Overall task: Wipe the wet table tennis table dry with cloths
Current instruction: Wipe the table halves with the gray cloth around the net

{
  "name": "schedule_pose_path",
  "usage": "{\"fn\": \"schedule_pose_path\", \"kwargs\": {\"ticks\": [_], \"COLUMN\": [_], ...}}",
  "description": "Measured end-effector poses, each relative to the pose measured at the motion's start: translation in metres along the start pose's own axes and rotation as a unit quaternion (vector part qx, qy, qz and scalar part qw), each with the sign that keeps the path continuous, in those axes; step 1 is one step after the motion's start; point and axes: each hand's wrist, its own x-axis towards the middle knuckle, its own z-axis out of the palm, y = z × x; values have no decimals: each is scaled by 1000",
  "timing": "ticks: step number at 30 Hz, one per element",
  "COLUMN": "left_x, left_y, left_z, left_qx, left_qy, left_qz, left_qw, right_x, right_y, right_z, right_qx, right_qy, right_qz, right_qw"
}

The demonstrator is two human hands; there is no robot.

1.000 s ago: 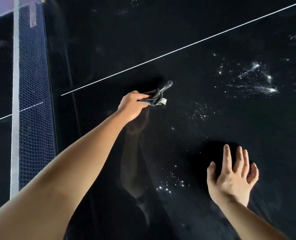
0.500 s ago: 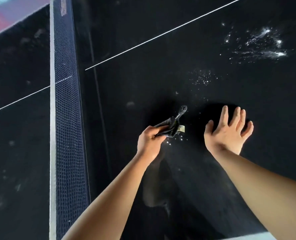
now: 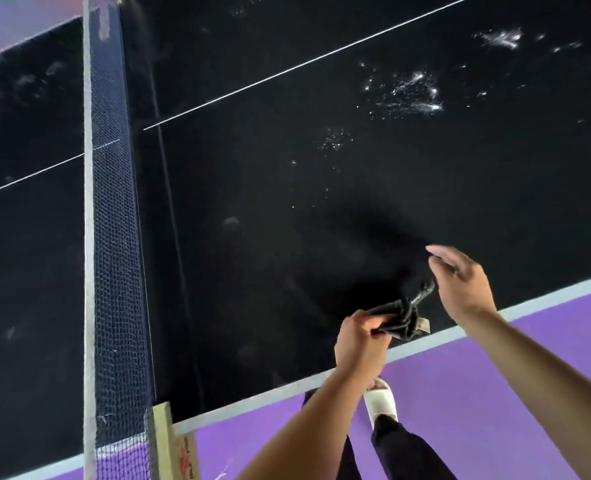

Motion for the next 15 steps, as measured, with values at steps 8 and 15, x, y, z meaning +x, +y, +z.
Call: {"fn": "schedule_pose_path", "kwargs": {"ticks": [8, 15], "left_x": [-53, -69], "left_y": [49, 69], "left_z": [56, 27], "left_qx": [-131, -435], "left_qy": [-73, -107], "left_qz": [-110, -157], "left_qw": [983, 880], "right_x": [-106, -137], "right_y": [57, 50], "right_z": [-68, -69], "right_qx": [120, 219], "right_qy": [74, 15], "right_qz": [83, 84], "right_qw": [986, 972]}}
